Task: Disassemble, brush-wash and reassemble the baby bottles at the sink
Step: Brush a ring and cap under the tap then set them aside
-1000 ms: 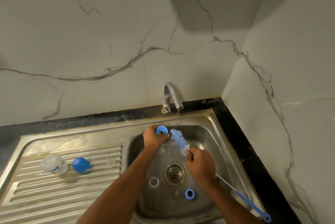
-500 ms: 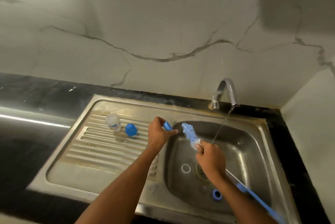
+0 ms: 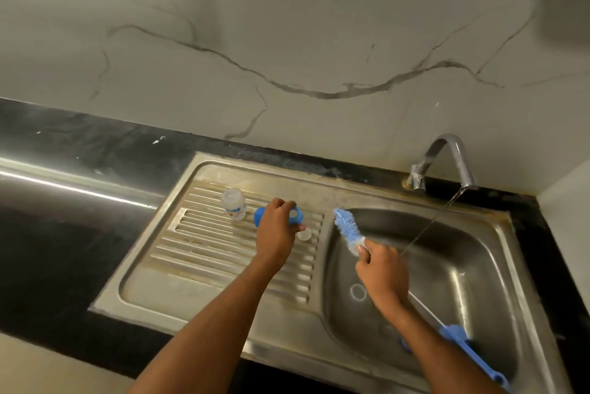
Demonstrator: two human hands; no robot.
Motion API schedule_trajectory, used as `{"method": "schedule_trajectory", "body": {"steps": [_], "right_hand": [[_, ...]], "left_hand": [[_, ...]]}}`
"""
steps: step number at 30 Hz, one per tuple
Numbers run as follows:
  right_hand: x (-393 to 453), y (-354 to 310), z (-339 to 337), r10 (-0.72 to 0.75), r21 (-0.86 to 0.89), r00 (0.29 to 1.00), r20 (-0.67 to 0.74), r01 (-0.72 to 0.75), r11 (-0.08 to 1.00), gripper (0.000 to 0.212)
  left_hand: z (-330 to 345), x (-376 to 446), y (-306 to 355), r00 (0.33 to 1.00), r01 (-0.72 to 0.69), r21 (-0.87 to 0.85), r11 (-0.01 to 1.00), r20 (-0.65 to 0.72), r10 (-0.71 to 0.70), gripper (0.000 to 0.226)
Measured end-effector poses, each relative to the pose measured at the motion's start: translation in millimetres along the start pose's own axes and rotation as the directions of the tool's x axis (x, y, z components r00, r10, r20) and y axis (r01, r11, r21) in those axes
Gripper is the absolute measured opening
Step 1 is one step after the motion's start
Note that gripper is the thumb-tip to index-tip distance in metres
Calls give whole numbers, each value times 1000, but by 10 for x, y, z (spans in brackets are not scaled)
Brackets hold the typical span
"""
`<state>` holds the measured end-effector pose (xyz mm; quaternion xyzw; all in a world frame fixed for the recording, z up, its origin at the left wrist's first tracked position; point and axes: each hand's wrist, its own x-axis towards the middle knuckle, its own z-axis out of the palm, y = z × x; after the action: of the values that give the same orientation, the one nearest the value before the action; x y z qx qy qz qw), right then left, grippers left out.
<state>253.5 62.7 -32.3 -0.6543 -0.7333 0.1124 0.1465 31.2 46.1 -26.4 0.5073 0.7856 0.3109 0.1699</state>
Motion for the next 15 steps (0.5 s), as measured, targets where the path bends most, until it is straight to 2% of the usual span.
{"method": "schedule_trajectory", "body": {"steps": [9, 15], "right_hand": [[-56, -105, 126, 56, -8, 998, -26, -56, 998, 8], [-96, -143, 142, 99, -18, 994, -50, -100, 995, 10]], "left_hand": [[98, 114, -209, 998, -61, 298, 953, 16, 59, 32], [180, 192, -264, 994, -88, 375, 923, 93, 57, 30]]}}
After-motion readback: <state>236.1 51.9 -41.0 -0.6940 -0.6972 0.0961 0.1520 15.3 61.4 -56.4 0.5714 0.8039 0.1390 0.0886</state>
